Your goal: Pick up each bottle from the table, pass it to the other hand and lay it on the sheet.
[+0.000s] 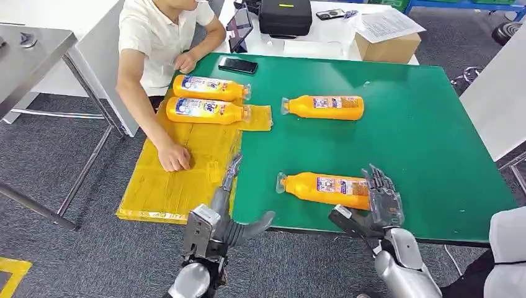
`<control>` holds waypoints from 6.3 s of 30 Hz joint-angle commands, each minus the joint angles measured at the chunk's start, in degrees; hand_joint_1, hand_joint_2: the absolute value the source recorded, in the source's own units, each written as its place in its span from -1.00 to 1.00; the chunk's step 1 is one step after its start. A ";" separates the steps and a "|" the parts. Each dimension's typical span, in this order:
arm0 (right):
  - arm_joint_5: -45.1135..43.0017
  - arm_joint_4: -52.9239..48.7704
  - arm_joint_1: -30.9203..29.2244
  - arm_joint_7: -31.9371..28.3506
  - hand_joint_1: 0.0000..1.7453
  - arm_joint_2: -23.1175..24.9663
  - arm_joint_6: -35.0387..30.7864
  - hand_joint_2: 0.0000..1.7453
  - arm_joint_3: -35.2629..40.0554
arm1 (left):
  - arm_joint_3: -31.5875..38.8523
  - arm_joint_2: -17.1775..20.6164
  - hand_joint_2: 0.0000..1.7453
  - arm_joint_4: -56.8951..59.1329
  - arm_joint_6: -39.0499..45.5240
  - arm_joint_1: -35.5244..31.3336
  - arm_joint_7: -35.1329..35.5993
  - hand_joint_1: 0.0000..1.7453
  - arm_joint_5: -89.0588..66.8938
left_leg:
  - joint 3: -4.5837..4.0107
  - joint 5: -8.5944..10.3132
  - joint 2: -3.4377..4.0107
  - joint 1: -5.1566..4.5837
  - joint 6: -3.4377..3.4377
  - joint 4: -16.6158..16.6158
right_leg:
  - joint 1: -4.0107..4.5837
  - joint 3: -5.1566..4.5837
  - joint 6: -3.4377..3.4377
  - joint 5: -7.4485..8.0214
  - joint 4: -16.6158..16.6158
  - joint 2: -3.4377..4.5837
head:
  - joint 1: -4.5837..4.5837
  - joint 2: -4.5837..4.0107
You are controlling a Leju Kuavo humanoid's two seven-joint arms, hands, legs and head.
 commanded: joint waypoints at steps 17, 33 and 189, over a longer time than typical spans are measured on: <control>-3.31 18.90 -5.64 0.59 1.00 -0.66 9.39 1.00 0.62 | -3.44 2.13 1.00 4.25 -3.67 -2.76 1.57 -1.00 3.50 | 0.69 0.10 -0.13 0.07 -0.05 -0.12 | 0.07 0.06 -0.23 0.04 -0.27 -0.16 | 0.00 0.00; -2.92 19.81 -4.47 -3.29 1.00 -0.31 7.56 1.00 1.27 | -2.63 1.63 1.00 5.52 -3.85 -4.32 1.01 -1.00 4.44 | 0.95 0.05 -0.17 0.07 0.06 -0.14 | 0.08 0.91 -0.03 0.05 -0.30 -0.21 | 0.02 0.00; -58.48 -35.44 20.19 -23.39 -1.00 21.45 15.11 1.00 13.45 | 18.60 6.39 1.00 53.06 -26.15 -27.32 8.32 -1.00 -48.69 | 0.56 0.50 -0.25 0.11 -0.19 -0.29 | 0.08 0.61 -0.23 0.31 -0.19 -0.36 | 0.02 0.00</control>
